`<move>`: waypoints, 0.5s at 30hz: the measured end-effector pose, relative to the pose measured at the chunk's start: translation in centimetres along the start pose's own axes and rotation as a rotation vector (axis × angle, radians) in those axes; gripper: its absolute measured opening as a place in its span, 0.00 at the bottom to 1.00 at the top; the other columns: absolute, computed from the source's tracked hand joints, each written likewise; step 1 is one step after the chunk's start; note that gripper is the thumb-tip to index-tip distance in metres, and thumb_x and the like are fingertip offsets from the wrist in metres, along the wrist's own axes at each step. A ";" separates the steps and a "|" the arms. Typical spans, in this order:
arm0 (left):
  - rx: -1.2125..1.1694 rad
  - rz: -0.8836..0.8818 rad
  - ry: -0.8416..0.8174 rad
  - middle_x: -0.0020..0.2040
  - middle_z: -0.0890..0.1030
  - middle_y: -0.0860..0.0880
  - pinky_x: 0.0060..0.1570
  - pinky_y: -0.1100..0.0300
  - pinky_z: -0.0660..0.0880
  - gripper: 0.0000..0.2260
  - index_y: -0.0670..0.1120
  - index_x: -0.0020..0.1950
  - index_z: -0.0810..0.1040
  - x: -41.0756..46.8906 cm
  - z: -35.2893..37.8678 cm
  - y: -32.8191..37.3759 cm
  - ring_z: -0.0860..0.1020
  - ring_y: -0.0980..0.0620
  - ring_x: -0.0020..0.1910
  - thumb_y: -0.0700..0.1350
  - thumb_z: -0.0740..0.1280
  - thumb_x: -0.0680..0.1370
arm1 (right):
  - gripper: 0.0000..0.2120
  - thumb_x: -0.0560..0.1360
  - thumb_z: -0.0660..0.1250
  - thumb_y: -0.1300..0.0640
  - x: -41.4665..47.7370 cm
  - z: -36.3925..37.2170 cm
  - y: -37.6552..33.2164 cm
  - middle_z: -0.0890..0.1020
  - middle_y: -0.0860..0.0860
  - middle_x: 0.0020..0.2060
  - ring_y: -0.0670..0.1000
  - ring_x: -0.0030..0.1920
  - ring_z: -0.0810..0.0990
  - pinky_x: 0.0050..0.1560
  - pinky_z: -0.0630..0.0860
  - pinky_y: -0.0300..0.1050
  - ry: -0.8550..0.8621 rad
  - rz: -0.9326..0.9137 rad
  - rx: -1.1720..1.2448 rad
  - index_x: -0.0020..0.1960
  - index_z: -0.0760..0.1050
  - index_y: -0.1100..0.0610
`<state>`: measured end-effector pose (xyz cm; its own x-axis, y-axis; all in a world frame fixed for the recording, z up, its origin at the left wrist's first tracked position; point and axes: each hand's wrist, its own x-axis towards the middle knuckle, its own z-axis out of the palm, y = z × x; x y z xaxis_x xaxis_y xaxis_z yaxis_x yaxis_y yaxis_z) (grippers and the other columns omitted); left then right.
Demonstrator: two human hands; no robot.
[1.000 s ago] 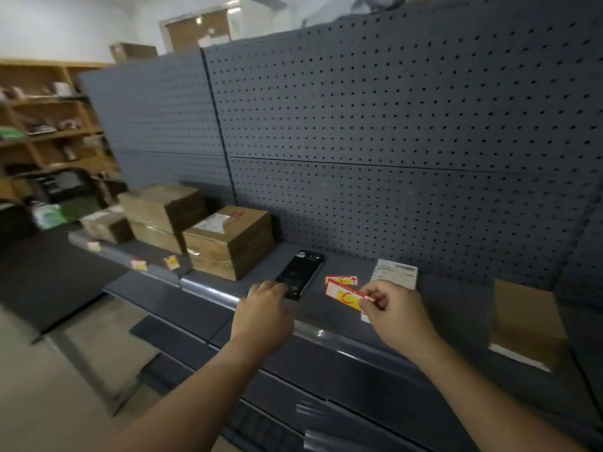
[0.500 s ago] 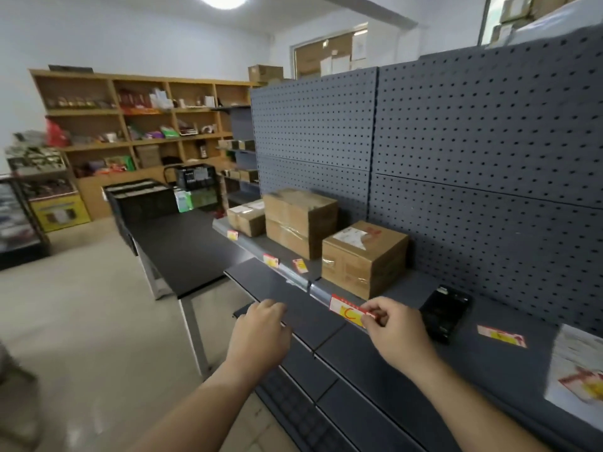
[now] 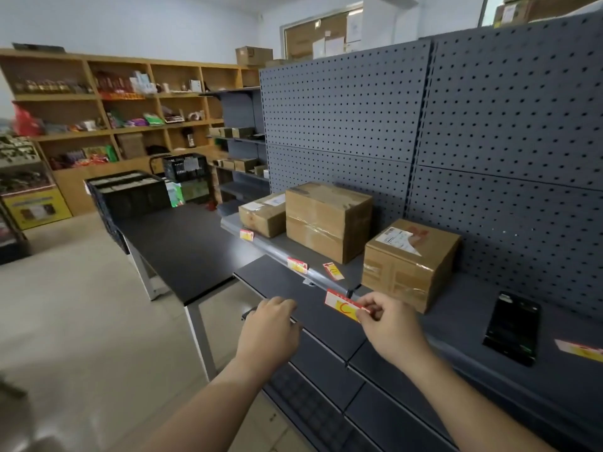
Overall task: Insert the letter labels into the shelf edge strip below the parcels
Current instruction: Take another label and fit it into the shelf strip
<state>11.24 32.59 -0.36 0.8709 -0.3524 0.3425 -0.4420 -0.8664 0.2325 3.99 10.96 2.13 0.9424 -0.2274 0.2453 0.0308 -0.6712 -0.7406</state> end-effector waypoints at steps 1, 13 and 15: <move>-0.012 0.003 -0.003 0.54 0.78 0.53 0.51 0.54 0.75 0.13 0.51 0.58 0.77 0.5 0.4 -0.3 0.75 0.49 0.55 0.51 0.63 0.75 | 0.04 0.76 0.70 0.56 0.6 0.3 0.1 0.82 0.42 0.42 0.39 0.43 0.80 0.34 0.76 0.30 -0.003 0.004 -0.005 0.48 0.78 0.48; -0.054 0.130 -0.067 0.63 0.76 0.54 0.61 0.54 0.72 0.18 0.54 0.67 0.73 9.9 4.9 -1.5 0.72 0.52 0.63 0.53 0.65 0.77 | 0.05 0.74 0.71 0.55 8.7 2.3 3.9 0.82 0.40 0.40 0.38 0.41 0.81 0.35 0.77 0.31 0.026 0.054 -0.019 0.47 0.78 0.47; -0.071 0.178 -0.096 0.65 0.75 0.55 0.63 0.55 0.71 0.19 0.54 0.68 0.72 11.4 6.1 -1.1 0.71 0.53 0.64 0.53 0.66 0.77 | 0.04 0.74 0.71 0.56 9.5 1.9 4.9 0.82 0.40 0.39 0.39 0.40 0.80 0.35 0.78 0.32 0.054 0.105 -0.045 0.46 0.78 0.47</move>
<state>22.96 27.37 -2.28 0.7928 -0.5325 0.2963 -0.6016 -0.7615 0.2412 13.69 6.84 -0.40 0.9205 -0.3348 0.2015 -0.0835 -0.6723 -0.7355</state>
